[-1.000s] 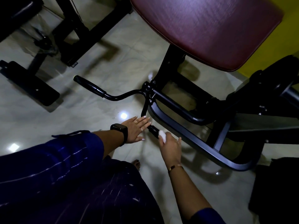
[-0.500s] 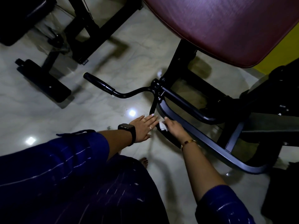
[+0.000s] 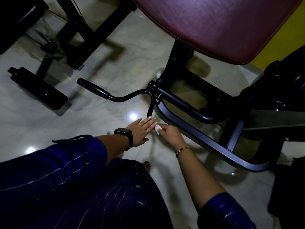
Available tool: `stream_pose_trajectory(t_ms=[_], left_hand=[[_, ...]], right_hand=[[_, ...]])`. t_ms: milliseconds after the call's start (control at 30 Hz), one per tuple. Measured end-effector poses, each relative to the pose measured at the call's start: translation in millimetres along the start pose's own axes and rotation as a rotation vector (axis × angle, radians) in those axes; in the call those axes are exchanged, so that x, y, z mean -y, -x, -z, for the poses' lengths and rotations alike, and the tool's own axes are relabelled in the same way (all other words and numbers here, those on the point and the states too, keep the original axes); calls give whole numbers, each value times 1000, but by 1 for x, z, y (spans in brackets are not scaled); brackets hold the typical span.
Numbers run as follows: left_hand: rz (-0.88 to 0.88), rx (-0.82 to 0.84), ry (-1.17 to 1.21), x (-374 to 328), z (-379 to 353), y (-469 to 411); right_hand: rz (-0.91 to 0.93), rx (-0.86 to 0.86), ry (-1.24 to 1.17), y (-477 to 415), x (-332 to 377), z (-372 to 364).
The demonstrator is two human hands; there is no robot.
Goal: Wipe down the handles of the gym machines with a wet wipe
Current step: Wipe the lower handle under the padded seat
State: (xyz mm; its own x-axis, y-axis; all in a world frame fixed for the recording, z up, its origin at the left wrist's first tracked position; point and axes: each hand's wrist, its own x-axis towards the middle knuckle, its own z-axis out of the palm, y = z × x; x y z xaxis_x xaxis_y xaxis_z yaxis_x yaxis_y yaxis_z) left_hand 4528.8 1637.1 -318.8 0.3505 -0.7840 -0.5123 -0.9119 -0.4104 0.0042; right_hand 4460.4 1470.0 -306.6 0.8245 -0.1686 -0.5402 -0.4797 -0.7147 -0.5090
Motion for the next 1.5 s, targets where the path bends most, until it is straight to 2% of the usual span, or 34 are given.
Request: stream_pose_trajectory(t_ms=[100, 300, 367, 400, 467, 533, 600, 667, 733, 800, 867, 933, 1067, 1167, 1267, 1367, 1500], left_hand=[[-11, 6, -40, 1, 0, 0], [-46, -8, -113, 7, -2, -2], [-69, -20, -132, 12, 0, -1], [-83, -25, -131, 14, 1, 0], [-115, -50, -142, 17, 9, 0], [-170, -45, -130, 16, 15, -4], [-244, -57, -101, 16, 16, -9], [-253, -60, -125, 16, 16, -12], [-282, -90, -173, 15, 14, -16], [-334, -37, -231, 14, 14, -18], [-337, 16, -243, 15, 18, -19], [-369, 2, -261, 16, 21, -23], [-427, 24, -302, 24, 25, -25], [-466, 13, -304, 28, 28, -28], [-475, 8, -293, 30, 28, -29], [-483, 11, -295, 30, 28, -29], [-502, 29, -331, 26, 33, -30]], right_hand=[[115, -280, 296, 16, 1, -30], [144, -622, 213, 70, -56, -54], [93, -741, 3, 91, -49, -56], [-1, -809, -190, 101, -40, -59], [-307, -914, -674, 110, -25, -68], [-645, -833, -1225, 105, -16, -80], [-792, -634, -1708, 97, -3, -84], [-784, -462, -1997, 85, 5, -84], [-721, -402, -2176, 72, 12, -78], [-689, -363, -2305, 58, 22, -68], [-659, -314, -2397, 47, 33, -63], [-649, -334, -2471, 41, 40, -61], [-606, -579, -2591, 43, 26, -57], [-591, -793, -2588, 56, 1, -52], [-567, -916, -2589, 67, -13, -55], [-557, -887, -2593, 65, 2, -61], [-543, -653, -2608, 49, 37, -65]])
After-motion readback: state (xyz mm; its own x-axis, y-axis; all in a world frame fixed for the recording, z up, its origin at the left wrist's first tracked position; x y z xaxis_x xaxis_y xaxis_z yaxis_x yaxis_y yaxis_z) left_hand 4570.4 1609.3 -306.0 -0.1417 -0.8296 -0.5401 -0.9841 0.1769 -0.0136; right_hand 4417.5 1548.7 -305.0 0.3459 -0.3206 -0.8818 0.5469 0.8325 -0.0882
